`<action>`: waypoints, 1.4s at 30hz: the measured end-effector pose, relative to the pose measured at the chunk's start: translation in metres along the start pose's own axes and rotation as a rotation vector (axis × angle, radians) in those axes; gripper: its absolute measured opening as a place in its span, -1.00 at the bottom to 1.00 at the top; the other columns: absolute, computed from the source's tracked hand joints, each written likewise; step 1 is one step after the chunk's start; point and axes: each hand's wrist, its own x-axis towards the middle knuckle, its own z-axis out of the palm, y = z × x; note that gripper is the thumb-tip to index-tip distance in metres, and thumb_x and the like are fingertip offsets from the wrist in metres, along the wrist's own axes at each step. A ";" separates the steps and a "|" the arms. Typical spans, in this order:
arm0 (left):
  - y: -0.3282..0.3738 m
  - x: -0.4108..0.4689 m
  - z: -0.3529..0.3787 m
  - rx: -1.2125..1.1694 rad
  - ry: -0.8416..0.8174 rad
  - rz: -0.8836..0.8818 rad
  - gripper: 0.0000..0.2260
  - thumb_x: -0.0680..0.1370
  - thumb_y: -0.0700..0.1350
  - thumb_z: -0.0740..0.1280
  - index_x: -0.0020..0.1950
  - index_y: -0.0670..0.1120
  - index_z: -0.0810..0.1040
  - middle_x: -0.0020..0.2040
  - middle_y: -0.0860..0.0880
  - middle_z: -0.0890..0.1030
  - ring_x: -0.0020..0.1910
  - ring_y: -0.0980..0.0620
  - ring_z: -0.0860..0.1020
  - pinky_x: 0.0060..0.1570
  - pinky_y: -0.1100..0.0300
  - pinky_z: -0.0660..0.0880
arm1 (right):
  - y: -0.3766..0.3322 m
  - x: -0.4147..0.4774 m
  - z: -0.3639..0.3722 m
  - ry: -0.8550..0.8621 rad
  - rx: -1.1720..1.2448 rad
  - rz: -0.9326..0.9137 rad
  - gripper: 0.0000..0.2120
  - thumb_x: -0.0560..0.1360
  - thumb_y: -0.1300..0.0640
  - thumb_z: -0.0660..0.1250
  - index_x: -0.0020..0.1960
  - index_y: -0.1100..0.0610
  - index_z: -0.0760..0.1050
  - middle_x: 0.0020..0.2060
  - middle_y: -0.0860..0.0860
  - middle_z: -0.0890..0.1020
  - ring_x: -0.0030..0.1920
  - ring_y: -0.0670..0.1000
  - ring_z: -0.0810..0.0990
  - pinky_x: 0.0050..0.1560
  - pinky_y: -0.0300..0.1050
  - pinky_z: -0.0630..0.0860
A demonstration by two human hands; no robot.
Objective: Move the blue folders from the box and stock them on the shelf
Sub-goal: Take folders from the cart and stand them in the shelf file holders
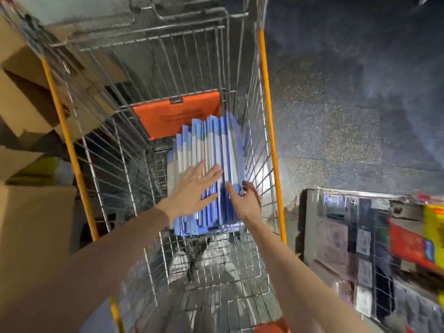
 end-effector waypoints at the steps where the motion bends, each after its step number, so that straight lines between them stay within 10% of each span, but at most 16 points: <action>1: -0.002 0.000 -0.002 0.017 0.000 0.011 -0.37 0.66 0.27 0.03 0.65 0.12 -0.14 0.64 0.14 -0.16 0.60 -0.11 -0.29 0.57 -0.14 -0.25 | 0.000 0.005 0.002 0.003 0.009 0.004 -0.24 0.51 -0.25 0.35 0.51 0.19 0.26 0.47 0.13 0.40 0.44 0.14 0.39 0.39 -0.03 0.35; 11: -0.012 0.000 -0.001 0.081 -0.037 0.013 -0.37 0.67 0.26 0.03 0.64 0.14 -0.18 0.62 0.15 -0.20 0.61 -0.17 -0.26 0.57 -0.20 -0.20 | -0.001 0.020 0.002 0.194 -0.219 -0.270 -0.37 0.63 0.16 0.23 0.60 0.16 0.04 0.53 0.04 0.28 0.49 -0.08 0.26 0.47 -0.25 0.11; 15: -0.012 0.001 -0.003 0.088 -0.052 0.011 -0.38 0.68 0.24 0.03 0.64 0.14 -0.20 0.62 0.15 -0.21 0.61 -0.17 -0.25 0.55 -0.16 -0.28 | 0.001 0.026 0.002 0.136 -0.244 -0.188 -0.34 0.65 0.11 0.23 0.62 0.16 -0.02 0.11 0.09 0.60 0.13 0.01 0.56 0.35 -0.09 0.39; 19: -0.004 0.002 -0.013 0.045 -0.116 -0.016 -0.40 0.69 0.23 0.01 0.64 0.13 -0.20 0.61 0.15 -0.24 0.60 -0.07 -0.32 0.53 -0.13 -0.36 | 0.006 0.033 -0.001 0.158 -0.304 -0.136 -0.59 0.68 0.07 0.13 0.49 0.18 0.25 0.23 0.12 0.57 0.20 0.08 0.57 0.16 -0.12 0.51; 21: 0.006 0.003 -0.020 -0.065 -0.149 -0.057 -0.41 0.69 0.22 0.02 0.65 0.13 -0.14 0.62 0.16 -0.22 0.59 0.00 -0.33 0.56 -0.16 -0.30 | 0.005 0.024 -0.004 0.148 -0.321 -0.183 -0.68 0.69 0.14 0.10 0.41 0.22 0.32 0.05 0.01 0.56 0.07 0.00 0.53 -0.11 -0.45 0.42; 26: 0.043 0.001 -0.044 -0.825 0.006 -0.317 -0.43 0.64 0.30 0.13 0.61 0.16 0.19 0.63 0.03 0.14 0.60 0.00 0.14 0.57 0.00 0.10 | 0.001 -0.026 -0.013 0.165 -0.363 -0.375 -0.78 0.65 0.21 0.19 0.27 0.25 0.36 -0.35 -0.03 0.50 -0.41 -0.13 0.44 -0.49 -0.31 0.29; 33: 0.099 -0.035 -0.097 -1.391 0.073 -0.471 -0.18 0.49 0.43 0.26 0.59 -0.02 0.24 0.35 -0.07 0.46 0.13 -0.13 0.54 -0.26 0.04 0.66 | -0.010 -0.109 -0.024 0.226 -0.357 -0.500 -0.87 0.59 0.22 0.28 0.13 0.18 0.45 -0.31 0.03 0.59 -0.41 -0.13 0.49 -0.45 -0.39 0.29; 37: 0.123 -0.068 -0.099 -1.316 0.234 -0.418 -0.45 0.55 0.35 0.27 0.09 -0.16 0.52 -0.02 -0.26 0.68 -0.23 -0.11 0.66 -0.37 0.00 0.65 | -0.013 -0.158 -0.012 0.249 -0.456 -0.573 -0.87 0.56 0.17 0.30 0.09 0.13 0.42 -0.24 0.09 0.63 -0.30 0.09 0.60 -0.35 -0.12 0.52; 42: 0.127 -0.130 -0.093 -1.367 0.364 -0.358 -0.58 0.64 0.16 0.26 0.06 -0.23 0.54 -0.10 -0.24 0.65 -0.21 -0.18 0.66 -0.37 0.07 0.60 | -0.003 -0.221 0.004 0.295 -0.560 -0.661 -0.77 0.52 0.09 0.36 0.13 0.13 0.44 -0.21 0.05 0.67 -0.23 0.07 0.63 -0.19 0.05 0.59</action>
